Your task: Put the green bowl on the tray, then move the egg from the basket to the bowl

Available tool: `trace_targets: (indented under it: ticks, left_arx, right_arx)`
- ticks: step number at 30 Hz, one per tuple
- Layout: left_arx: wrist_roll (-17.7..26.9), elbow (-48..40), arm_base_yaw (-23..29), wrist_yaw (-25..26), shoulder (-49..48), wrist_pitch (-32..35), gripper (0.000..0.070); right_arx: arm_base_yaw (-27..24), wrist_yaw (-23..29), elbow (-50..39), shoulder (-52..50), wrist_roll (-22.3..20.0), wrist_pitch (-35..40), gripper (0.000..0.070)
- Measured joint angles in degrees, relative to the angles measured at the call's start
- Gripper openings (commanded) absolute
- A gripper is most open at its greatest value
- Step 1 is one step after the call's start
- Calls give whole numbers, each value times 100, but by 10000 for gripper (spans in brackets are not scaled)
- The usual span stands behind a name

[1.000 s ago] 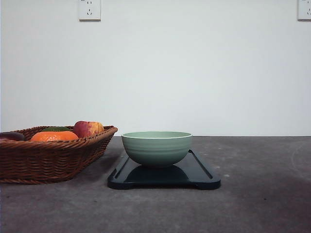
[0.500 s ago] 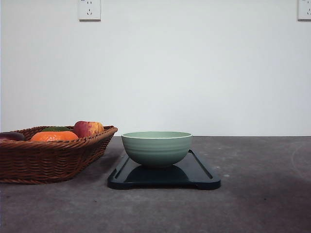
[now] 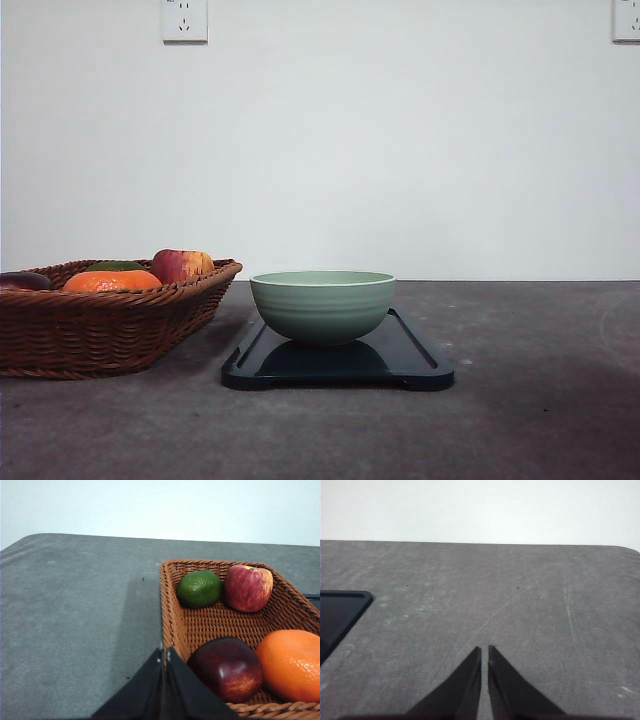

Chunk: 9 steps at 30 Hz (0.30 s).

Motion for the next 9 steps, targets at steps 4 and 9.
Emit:
trace_targets:
  ticks: [4, 9]
  left_arx:
    - [0, 0, 0, 0, 0, 0, 0]
    - [0, 0, 0, 0, 0, 0, 0]
  right_arx:
    - [0, 0, 0, 0, -2, 0, 16]
    - [0, 0, 0, 0, -2, 0, 16]
